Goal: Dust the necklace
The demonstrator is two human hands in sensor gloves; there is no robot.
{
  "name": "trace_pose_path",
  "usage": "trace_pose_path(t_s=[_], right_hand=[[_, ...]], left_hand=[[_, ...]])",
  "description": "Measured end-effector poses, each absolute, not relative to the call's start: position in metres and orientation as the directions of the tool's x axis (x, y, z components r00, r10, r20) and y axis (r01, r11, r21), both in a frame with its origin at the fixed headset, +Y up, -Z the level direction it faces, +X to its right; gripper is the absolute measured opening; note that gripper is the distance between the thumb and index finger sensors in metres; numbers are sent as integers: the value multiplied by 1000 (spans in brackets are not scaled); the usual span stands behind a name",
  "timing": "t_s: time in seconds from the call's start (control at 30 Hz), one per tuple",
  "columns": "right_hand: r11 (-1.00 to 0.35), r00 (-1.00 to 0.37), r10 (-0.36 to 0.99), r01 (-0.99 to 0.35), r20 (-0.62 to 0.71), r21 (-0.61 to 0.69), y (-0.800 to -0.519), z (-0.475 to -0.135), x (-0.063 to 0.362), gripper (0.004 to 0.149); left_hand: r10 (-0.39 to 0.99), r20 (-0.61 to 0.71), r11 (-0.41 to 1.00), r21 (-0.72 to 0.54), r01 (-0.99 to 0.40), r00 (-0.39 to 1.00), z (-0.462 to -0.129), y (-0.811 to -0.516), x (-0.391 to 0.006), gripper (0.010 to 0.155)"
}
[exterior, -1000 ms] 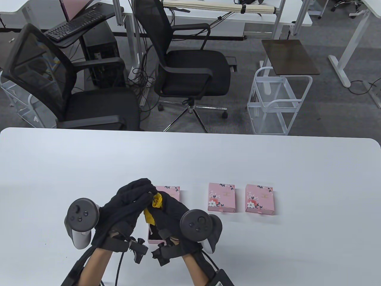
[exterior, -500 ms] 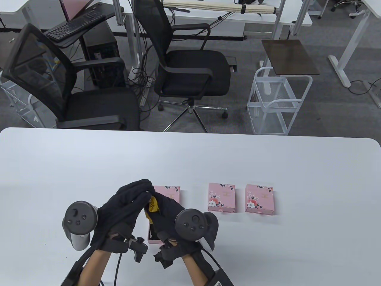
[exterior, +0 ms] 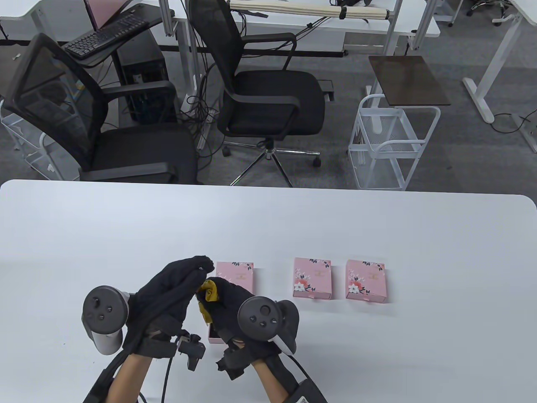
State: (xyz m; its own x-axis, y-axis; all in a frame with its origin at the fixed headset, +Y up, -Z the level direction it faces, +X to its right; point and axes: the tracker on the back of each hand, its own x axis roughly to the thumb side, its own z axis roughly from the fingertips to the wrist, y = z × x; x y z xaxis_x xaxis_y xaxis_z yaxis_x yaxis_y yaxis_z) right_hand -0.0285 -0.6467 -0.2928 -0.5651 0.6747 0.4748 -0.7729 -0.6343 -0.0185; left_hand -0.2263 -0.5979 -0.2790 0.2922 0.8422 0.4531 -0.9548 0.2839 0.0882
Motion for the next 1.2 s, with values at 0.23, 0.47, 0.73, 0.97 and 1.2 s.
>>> trace_pose_path(t_s=[0.23,0.47,0.73,0.97,1.2], right_hand=[[-679,-607,638,-734,474,-25,-652,-295,-30,42],[-701,-625,626,-713,465,-15,-658,-297,-32,42],[-674,-594,675,-737,437,39,-666,-301,-31,42],[-687,-608,669,-725,427,45,-670,-302,-31,41],[-722,-641,641,-690,422,51,-674,-303,-32,41]], left_hand=[[854,441,265,88,-960,276,-281,-598,-230,37],[848,453,265,89,-960,276,-280,-596,-230,37],[843,461,259,106,-960,279,-278,-594,-232,37],[837,469,256,116,-960,280,-277,-593,-233,37],[838,477,233,126,-964,265,-275,-591,-238,37]])
